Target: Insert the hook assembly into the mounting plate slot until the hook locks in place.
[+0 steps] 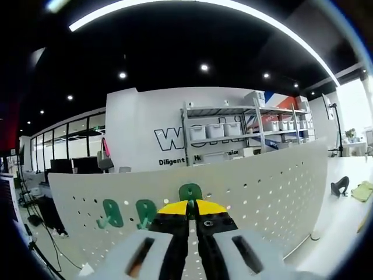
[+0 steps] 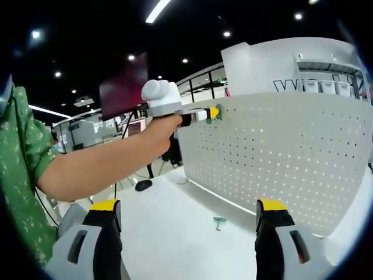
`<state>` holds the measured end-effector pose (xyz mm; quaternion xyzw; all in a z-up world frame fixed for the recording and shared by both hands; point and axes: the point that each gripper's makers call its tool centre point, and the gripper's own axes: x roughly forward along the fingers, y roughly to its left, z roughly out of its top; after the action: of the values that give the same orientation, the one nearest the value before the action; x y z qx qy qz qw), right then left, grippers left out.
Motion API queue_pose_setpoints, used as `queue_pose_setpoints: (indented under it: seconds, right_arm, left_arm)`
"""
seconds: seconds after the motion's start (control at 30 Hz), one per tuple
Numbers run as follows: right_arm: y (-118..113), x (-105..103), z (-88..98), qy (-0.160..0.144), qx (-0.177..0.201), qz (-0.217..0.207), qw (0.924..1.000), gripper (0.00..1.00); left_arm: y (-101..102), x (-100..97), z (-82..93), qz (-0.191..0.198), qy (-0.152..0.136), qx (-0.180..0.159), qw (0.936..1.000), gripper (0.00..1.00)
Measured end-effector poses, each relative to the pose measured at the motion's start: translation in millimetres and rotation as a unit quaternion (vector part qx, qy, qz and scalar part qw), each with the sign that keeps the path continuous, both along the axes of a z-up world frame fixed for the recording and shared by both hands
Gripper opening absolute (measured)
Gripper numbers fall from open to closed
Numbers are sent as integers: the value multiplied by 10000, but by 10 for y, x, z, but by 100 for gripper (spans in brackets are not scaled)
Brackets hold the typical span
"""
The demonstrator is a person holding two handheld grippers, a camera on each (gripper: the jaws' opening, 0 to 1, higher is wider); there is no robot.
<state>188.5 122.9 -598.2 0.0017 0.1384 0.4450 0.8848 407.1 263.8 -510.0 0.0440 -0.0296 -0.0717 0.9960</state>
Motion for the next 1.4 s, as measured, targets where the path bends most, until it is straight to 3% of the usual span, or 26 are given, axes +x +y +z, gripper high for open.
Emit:
queue_pose_setpoints:
  seconds: [1.4]
  right_arm:
    - [-18,11,-23,66,31,-13,10000,97]
  left_arm:
    - [20,36,-83,70,88,26,9999,3]
